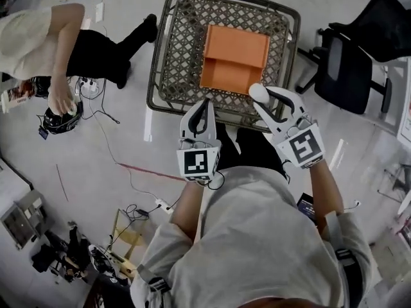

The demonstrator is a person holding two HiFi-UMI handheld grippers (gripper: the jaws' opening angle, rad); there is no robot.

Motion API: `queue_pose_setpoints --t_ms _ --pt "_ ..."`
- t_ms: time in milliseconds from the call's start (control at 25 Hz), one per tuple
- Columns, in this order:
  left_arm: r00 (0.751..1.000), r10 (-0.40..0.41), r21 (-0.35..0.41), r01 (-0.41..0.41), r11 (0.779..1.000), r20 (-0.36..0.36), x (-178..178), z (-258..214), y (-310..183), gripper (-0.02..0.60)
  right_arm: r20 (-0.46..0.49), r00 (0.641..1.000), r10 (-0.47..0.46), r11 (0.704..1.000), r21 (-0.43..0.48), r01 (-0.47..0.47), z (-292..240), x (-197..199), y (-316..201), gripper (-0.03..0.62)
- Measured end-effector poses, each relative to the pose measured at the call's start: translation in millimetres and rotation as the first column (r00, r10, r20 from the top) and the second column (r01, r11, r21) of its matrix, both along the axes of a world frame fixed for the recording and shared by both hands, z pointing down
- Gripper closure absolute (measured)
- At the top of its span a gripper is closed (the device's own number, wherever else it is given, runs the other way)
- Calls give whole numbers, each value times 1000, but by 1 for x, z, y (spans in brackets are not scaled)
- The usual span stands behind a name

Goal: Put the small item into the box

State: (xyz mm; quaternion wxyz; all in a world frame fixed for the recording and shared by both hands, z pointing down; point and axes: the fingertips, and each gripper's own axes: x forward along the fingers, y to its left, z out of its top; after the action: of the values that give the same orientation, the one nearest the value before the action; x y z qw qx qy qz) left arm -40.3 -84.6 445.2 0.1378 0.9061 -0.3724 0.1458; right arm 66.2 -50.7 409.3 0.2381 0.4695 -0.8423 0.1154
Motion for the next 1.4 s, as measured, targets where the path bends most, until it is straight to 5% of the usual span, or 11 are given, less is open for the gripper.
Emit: queue_pose_setpoints --t_ms 440,1400 --pt "999 5 -118 -10 993 -41 -13 67 -17 575 -164 981 -107 970 -234 67 75 -30 -24 459" --pt "999 35 -277 -27 960 23 -38 162 -54 575 -122 985 -120 912 -406 61 203 -56 -82 459"
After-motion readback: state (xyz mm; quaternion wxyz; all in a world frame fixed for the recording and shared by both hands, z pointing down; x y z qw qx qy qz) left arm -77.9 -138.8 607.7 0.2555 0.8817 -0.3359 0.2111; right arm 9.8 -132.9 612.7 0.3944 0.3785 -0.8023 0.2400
